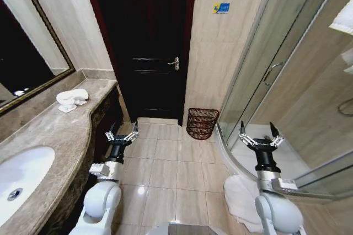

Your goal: Discard the used towel into the hamper.

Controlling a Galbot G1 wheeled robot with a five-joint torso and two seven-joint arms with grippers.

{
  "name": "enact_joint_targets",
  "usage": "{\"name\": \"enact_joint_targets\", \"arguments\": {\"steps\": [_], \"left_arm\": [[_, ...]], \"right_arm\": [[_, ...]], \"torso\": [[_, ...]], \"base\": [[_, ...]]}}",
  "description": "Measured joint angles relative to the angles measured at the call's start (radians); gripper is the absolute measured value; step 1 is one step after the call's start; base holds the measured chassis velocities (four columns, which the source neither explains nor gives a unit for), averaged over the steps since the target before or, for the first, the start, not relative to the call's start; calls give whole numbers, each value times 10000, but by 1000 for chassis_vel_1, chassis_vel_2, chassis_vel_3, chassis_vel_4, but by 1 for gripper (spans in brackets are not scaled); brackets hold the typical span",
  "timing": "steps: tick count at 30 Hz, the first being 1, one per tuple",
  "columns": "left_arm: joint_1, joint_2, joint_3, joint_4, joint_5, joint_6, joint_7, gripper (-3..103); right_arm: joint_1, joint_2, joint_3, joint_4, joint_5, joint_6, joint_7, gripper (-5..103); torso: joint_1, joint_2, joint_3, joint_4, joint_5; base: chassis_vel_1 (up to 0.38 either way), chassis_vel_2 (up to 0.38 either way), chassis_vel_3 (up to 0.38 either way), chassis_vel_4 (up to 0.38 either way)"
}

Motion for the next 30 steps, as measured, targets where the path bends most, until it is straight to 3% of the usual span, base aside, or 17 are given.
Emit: {"name": "enact_joint_targets", "arguments": {"steps": [2,6,14,16,24,30], "left_arm": [[206,-38,-105,-209,155,453,329,98],[330,-73,-93,-355,116,846,208,98],[263,-147,-51,-423,192,1120,-323,100],[238,-134,-59,-382,190,1032,-231,92],[139,-154,-51,-190,170,470,233,97],[52,-128,10,-175,45,389,-56,98]], "right_arm": [[47,10,-64,33,242,23,-560,100],[166,2,-121,-166,379,134,-802,100],[213,-10,85,-427,-4,521,-393,100],[151,-8,119,-343,-121,466,-225,100],[122,34,-142,-220,-60,52,356,100],[128,55,-202,-251,-43,239,316,100]], "torso": [[0,0,0,2,1],[0,0,0,1,1],[0,0,0,0,1],[0,0,0,1,1],[0,0,0,1,1],[0,0,0,1,0]], "base": [[0,0,0,0],[0,0,0,0],[0,0,0,0],[0,0,0,0],[0,0,0,0],[0,0,0,0]]}}
